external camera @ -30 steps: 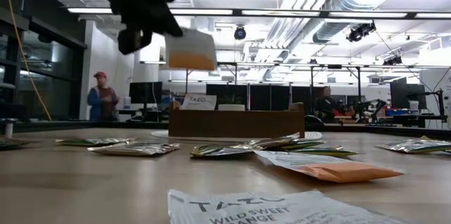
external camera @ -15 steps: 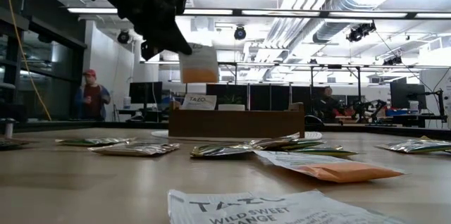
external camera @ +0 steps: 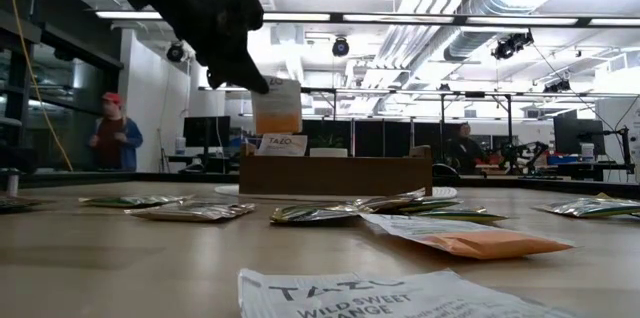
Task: Pick & Place Tea
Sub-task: Put the white tea bag into the left section of the wooden organizer
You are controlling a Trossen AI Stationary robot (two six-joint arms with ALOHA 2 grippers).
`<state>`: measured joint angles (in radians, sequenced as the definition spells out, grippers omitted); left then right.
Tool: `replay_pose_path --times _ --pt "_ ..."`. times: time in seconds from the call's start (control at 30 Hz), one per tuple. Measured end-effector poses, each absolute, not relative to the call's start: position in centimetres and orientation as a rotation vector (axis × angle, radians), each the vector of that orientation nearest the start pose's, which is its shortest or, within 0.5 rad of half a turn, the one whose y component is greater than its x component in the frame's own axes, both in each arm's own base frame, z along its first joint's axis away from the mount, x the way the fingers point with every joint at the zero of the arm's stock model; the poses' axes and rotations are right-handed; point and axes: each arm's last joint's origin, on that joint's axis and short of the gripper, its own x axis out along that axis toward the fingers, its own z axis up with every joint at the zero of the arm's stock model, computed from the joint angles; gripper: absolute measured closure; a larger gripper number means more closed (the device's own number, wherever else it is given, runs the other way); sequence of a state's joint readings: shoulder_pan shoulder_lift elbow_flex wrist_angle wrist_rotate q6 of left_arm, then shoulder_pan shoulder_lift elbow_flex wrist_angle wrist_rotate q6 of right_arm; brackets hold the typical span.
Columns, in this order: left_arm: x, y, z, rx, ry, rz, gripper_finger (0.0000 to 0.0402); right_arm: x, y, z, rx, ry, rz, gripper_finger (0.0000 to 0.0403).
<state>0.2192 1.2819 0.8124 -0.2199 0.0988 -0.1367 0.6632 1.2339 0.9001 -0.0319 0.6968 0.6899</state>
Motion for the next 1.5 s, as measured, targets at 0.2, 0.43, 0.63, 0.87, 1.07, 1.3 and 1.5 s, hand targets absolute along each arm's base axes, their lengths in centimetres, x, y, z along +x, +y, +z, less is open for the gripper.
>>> replay_pose_path --times 0.2,0.43,0.63,0.87,1.07,1.3,1.5 --pt "25.7 6.8 23.6 -0.223 0.677 0.144 0.0401 22.3 15.0 29.7 0.445 0.259 -0.127 0.0403" --pt "26.2 7.4 22.3 -0.201 0.724 0.091 0.0401 22.3 15.0 29.7 0.438 0.259 -0.128 0.0403" --pt "26.8 7.6 21.3 -0.186 0.750 0.076 0.0401 22.3 15.0 29.7 0.438 0.258 -0.130 0.0403" --pt "27.6 7.7 20.0 -0.182 0.783 0.065 0.0401 22.3 15.0 29.7 0.441 0.257 -0.131 0.0403" --pt "27.8 7.8 19.1 -0.191 0.818 0.067 0.0401 22.3 15.0 29.7 0.445 0.257 -0.132 0.0403" --pt "27.8 7.9 19.1 -0.178 0.822 0.103 0.0401 22.3 15.0 29.7 0.449 0.256 -0.133 0.0403" --pt "27.8 8.0 19.1 -0.158 0.824 0.112 0.0401 22.3 15.0 29.7 0.449 0.256 -0.133 0.0403"
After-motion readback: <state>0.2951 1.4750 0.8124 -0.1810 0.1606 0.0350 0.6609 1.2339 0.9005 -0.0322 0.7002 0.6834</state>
